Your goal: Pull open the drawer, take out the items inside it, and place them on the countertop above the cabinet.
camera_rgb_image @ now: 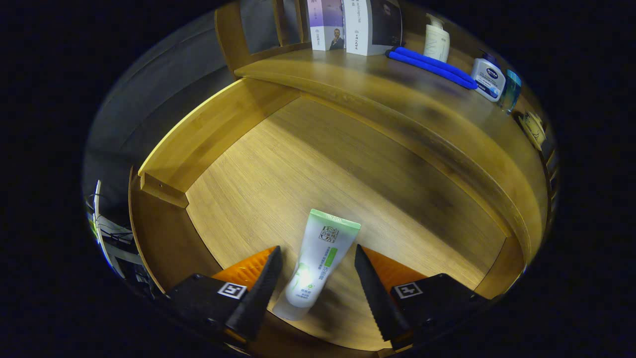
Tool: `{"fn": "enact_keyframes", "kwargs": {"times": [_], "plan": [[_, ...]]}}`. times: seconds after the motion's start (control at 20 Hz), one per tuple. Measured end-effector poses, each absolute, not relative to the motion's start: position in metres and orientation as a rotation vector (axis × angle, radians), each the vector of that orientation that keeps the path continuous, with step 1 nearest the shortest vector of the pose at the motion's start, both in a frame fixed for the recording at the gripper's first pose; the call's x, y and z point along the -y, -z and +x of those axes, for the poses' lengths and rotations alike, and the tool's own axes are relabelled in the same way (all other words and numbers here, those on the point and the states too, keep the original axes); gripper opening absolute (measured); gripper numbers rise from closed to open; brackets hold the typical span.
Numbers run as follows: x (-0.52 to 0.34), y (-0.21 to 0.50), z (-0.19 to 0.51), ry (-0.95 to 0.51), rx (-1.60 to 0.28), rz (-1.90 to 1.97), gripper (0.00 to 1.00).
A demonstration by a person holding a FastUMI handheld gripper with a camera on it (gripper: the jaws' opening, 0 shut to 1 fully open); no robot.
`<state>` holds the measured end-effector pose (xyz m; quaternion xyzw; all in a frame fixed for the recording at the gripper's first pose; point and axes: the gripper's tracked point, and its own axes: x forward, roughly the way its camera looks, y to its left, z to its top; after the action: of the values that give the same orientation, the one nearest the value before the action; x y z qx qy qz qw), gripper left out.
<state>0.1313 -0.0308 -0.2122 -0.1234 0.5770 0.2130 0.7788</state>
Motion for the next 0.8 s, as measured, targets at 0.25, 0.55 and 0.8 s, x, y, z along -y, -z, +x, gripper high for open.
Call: {"fn": "enact_keyframes", "kwargs": {"times": [0.25,0.55,0.8], "plan": [[0.034,0.207,0.128,-0.472,-1.283,-0.273,0.57],[0.029,0.208,0.136,-0.499,-1.176,-0.374,0.16],[0.011,0.183,0.146,-0.523,-1.061,-0.312,0.15]]}}
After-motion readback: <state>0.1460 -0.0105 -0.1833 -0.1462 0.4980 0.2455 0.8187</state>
